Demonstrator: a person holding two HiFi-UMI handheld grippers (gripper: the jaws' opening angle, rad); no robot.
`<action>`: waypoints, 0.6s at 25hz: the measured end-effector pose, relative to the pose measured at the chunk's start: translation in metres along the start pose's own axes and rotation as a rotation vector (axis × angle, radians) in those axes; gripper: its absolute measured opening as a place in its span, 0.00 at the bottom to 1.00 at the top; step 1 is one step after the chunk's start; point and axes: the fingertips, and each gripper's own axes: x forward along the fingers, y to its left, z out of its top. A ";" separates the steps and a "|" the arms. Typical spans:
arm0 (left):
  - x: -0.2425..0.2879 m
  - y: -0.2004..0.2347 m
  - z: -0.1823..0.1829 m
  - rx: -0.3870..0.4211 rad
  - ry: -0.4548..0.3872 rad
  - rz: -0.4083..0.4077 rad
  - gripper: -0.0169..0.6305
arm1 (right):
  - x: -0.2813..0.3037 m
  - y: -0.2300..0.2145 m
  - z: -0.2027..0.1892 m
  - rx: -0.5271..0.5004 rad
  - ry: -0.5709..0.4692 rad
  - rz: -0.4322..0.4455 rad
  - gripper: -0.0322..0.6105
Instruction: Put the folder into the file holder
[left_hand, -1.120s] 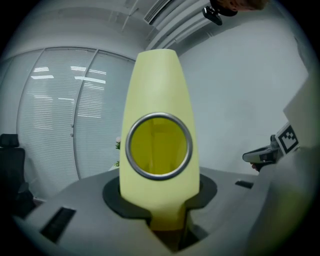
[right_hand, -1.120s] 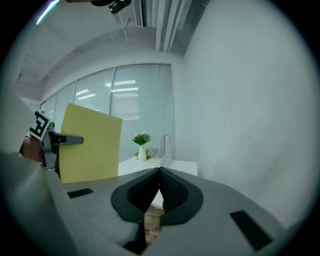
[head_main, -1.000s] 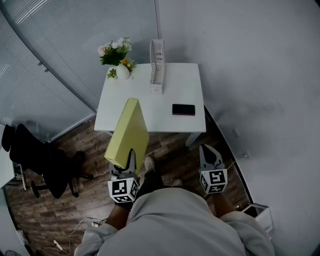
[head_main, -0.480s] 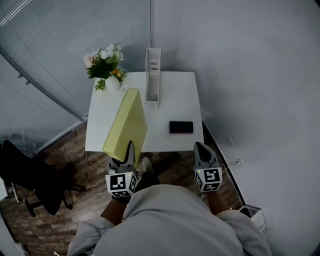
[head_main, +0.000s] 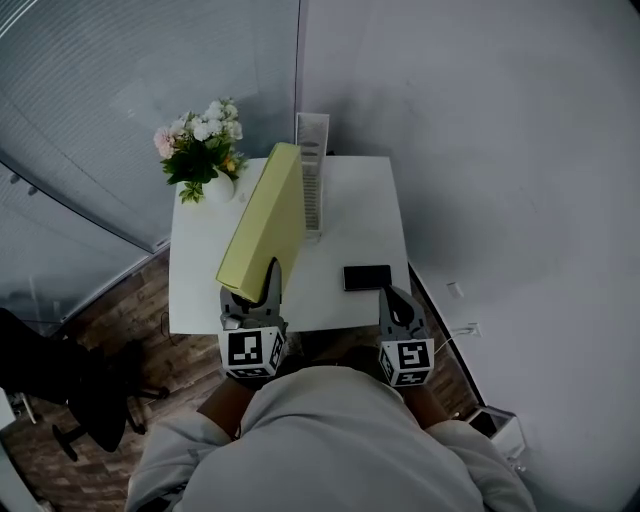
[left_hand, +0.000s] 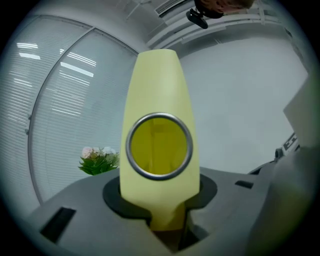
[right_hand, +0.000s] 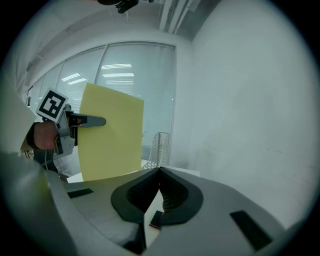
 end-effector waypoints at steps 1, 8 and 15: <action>0.007 0.000 0.003 0.004 -0.007 0.000 0.27 | 0.002 -0.005 -0.003 0.010 0.012 -0.009 0.07; 0.073 -0.009 0.017 0.032 -0.053 0.051 0.27 | 0.035 -0.035 -0.007 0.019 0.030 0.023 0.07; 0.125 -0.027 0.011 0.074 -0.052 0.174 0.27 | 0.045 -0.109 -0.010 0.008 0.041 0.039 0.07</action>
